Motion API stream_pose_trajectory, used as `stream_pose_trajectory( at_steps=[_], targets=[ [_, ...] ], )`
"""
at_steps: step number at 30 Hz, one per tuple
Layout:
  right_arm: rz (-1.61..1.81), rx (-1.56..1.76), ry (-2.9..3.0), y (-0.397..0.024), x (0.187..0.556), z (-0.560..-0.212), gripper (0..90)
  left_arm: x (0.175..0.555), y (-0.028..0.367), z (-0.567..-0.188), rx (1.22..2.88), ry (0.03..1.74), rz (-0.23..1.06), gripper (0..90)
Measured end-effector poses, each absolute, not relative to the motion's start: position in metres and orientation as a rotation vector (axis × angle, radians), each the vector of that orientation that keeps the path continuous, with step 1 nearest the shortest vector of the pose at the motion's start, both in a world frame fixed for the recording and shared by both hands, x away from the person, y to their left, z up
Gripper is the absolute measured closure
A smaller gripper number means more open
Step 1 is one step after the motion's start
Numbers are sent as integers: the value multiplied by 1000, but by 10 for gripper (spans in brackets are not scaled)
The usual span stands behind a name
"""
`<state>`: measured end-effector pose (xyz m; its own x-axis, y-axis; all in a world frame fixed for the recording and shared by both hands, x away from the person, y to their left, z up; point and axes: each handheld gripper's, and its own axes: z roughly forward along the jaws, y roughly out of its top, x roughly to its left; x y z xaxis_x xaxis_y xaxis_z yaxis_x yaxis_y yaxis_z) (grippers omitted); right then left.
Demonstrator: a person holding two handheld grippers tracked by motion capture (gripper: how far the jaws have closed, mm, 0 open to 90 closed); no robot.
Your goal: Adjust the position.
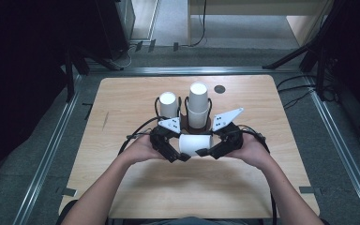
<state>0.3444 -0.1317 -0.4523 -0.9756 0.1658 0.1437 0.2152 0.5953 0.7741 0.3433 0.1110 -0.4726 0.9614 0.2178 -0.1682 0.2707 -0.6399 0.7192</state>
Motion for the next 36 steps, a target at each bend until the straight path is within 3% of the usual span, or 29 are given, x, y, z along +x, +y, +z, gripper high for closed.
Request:
stream_pose_trajectory(
  at_steps=[13,26,30,36],
  targets=[
    [-1445,-303,-2657,-135,344,-447,317,342,113,-469,2149,331,-155,132],
    [-1453,-294,-2602,-136,343,-446,323,340,119,-464,2144,266,-156,234],
    [-1433,-315,-2642,-133,342,-446,213,343,123,-463,2156,297,-145,234],
    [-1348,-345,-2738,-132,341,-450,199,347,131,-455,2168,336,-138,234]
  ],
)
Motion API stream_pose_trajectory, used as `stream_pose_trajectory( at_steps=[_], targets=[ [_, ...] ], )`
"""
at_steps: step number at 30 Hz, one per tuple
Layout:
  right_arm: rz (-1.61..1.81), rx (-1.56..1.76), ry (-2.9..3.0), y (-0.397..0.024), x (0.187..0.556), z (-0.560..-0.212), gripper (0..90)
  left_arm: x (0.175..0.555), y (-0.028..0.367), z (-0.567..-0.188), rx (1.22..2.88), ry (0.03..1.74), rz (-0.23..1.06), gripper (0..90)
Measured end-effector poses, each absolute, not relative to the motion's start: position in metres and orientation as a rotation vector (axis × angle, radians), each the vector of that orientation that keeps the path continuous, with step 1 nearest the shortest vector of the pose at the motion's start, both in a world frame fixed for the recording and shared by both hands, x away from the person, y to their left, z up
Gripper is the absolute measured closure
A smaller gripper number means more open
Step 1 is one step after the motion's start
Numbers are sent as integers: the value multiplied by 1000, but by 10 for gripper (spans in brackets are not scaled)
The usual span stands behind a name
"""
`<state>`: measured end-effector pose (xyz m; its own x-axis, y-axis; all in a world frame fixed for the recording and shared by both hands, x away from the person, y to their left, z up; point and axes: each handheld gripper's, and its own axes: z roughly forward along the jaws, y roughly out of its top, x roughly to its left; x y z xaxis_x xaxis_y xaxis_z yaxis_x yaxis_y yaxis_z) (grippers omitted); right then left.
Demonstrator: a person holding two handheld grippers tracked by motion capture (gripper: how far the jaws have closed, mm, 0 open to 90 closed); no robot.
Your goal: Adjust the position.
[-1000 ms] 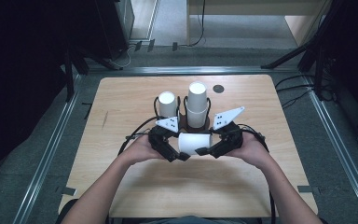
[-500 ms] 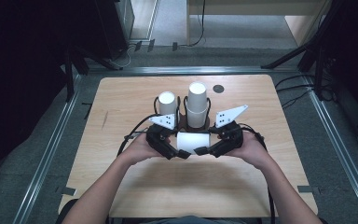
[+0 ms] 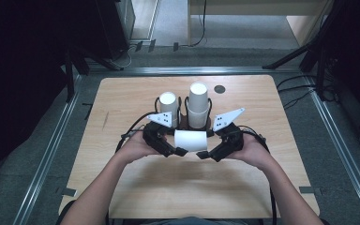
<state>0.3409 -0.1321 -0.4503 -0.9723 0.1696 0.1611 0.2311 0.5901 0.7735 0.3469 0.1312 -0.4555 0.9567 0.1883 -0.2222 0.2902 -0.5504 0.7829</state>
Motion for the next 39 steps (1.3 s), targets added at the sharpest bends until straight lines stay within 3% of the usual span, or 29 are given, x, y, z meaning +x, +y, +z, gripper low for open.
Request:
stream_pose_trajectory(
  at_steps=[8,19,39],
  targets=[
    [-1299,-391,-2795,-133,344,-455,199,350,133,-448,2249,339,-158,234],
    [-1265,-393,-2837,-132,344,-459,199,352,134,-438,2361,335,-78,234],
    [-1243,-376,-2873,-129,344,-463,199,357,111,-456,2550,366,-80,234]
  ],
)
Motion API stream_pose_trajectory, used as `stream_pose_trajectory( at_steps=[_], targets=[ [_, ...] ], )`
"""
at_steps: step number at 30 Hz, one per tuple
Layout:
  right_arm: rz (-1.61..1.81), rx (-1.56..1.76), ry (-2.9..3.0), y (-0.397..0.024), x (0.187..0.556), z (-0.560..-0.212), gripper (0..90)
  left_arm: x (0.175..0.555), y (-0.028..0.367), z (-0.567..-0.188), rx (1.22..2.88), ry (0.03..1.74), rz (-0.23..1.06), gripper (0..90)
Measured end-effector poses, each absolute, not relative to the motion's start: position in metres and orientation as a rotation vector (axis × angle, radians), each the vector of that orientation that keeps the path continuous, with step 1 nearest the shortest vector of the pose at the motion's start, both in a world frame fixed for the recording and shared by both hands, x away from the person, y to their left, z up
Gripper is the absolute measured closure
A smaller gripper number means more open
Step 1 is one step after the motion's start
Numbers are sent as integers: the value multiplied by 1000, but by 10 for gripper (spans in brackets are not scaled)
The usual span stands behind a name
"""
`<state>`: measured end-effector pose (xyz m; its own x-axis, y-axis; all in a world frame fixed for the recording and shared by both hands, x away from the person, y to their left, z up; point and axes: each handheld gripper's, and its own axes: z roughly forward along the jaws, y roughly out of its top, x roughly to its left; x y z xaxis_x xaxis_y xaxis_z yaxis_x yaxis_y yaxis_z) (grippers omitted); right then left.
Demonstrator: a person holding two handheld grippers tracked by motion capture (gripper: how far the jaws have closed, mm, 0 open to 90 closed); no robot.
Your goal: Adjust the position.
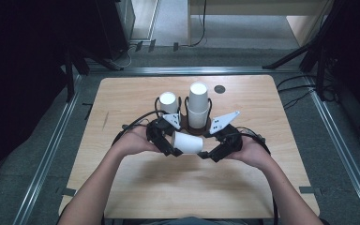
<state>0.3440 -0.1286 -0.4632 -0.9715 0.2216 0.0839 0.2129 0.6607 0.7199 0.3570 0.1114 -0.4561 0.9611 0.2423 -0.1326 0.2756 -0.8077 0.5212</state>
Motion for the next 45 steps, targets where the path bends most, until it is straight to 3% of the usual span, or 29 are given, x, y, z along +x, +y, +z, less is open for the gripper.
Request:
stream_pose_trajectory(
  at_steps=[10,22,25,27,30,45],
  targets=[
    [1179,300,2900,-116,341,-471,222,354,96,-459,2570,340,-140,234],
    [1153,219,2940,-108,337,-475,319,350,94,-459,2553,297,-180,222],
    [1168,220,2930,-109,337,-472,314,347,97,-458,2512,296,-119,186],
    [1192,240,2922,-111,338,-470,314,347,98,-457,2493,311,-124,115],
    [1233,261,2900,-116,340,-467,313,349,102,-456,2448,327,-122,98],
    [1376,282,2835,-128,343,-458,311,348,117,-456,2225,395,-143,100]
  ],
)
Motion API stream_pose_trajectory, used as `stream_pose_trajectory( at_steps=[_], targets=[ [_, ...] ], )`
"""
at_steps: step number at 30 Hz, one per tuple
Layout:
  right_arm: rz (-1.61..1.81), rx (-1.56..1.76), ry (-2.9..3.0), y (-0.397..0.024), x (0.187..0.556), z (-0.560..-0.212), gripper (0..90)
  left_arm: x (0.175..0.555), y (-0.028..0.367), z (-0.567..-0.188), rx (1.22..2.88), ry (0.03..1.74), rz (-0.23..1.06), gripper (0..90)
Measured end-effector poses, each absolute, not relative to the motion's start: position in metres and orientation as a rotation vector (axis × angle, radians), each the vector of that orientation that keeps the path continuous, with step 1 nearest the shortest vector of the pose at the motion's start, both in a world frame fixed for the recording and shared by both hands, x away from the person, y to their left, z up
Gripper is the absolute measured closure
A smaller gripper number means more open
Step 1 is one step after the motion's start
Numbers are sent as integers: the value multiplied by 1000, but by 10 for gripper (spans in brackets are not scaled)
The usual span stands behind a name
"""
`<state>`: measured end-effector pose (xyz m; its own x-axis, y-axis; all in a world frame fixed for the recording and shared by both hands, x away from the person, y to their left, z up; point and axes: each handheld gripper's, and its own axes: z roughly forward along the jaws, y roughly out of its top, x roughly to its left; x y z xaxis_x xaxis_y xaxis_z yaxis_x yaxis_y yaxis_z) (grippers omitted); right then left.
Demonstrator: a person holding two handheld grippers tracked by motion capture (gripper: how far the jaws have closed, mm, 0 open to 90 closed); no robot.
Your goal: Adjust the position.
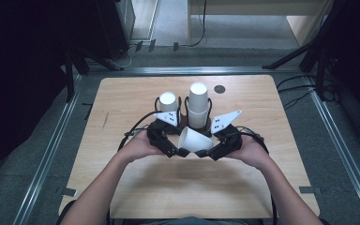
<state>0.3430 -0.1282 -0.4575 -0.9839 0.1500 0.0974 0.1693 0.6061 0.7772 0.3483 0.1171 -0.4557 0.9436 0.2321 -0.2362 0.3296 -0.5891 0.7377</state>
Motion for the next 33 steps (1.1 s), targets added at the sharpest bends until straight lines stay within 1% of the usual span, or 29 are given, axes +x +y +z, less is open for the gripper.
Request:
stream_pose_trajectory(
  at_steps=[7,13,15,16,21,25,26,29,33],
  targets=[
    [-1390,-284,-2743,-127,343,-458,310,344,118,-455,2140,412,-164,102],
    [-1408,-292,-2711,-127,343,-456,309,344,119,-455,2088,423,-200,138],
    [-1406,-288,-2707,-126,343,-457,309,344,119,-455,2086,427,-205,163],
    [-1406,-282,-2707,-126,343,-457,311,345,120,-456,2093,425,-207,193],
    [-1394,-277,-2714,-124,342,-458,315,344,120,-454,2114,412,-191,215],
    [-1383,-286,-2712,-124,342,-458,314,345,120,-454,2121,422,-208,231],
    [-1380,-294,-2707,-124,342,-458,310,345,120,-453,2131,424,-202,232],
    [-1334,-332,-2709,-123,343,-459,249,344,121,-453,2161,426,-173,232],
    [-1313,-365,-2724,-125,344,-460,211,346,124,-451,2199,439,-166,231]
  ],
)
